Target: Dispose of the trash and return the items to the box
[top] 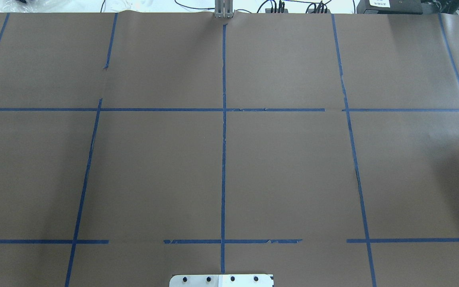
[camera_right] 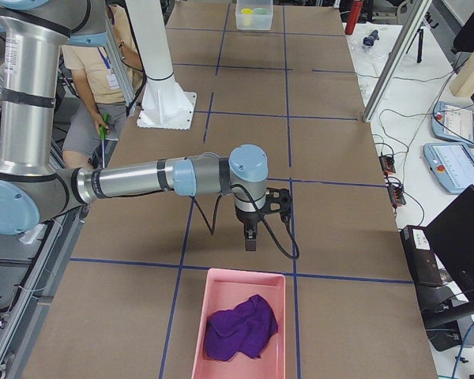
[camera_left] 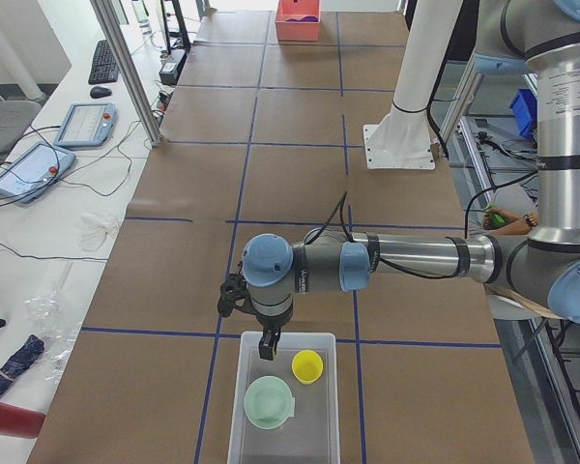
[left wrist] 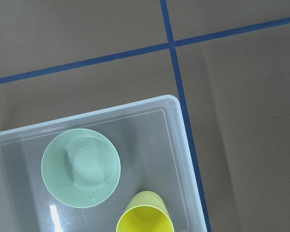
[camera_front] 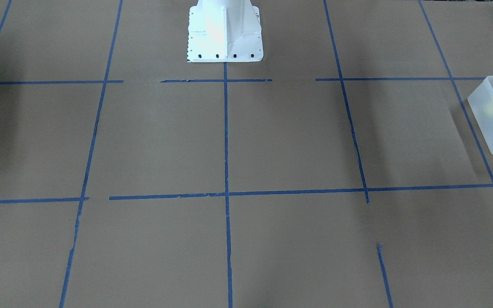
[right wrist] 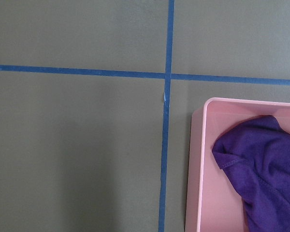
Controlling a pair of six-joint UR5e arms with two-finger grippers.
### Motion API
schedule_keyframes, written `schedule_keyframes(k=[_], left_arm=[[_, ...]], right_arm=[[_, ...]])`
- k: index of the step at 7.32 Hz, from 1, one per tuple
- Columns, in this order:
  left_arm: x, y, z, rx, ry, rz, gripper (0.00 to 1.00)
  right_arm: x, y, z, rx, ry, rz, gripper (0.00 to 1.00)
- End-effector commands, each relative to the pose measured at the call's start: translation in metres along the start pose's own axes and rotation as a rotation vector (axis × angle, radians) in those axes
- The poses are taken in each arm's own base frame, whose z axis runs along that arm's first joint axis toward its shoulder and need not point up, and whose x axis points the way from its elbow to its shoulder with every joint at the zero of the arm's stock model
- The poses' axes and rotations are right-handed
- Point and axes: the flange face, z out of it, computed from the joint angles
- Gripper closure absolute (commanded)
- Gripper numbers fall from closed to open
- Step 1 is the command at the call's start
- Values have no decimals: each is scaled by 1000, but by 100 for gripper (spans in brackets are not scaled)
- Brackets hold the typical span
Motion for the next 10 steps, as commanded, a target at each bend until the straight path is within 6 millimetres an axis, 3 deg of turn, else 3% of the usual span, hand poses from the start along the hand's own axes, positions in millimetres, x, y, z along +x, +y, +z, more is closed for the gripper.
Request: schedule_keyframes(k=[1,5,6,10], left_arm=[[-1,0,1,-2,2,-90,0],[11,-6,-14,31,-12,-60,0],[23,-6,-26,55,-20,-38,0],[25,-7,-28,59,-18,-35,0]], right_arm=[[1,2,1,-3,-2,3,0],[-1,0,-1,6,-5,-5,0],[-1,0,-1,5,-5,-4,0],[4,2,9,-14,-6,3,0]])
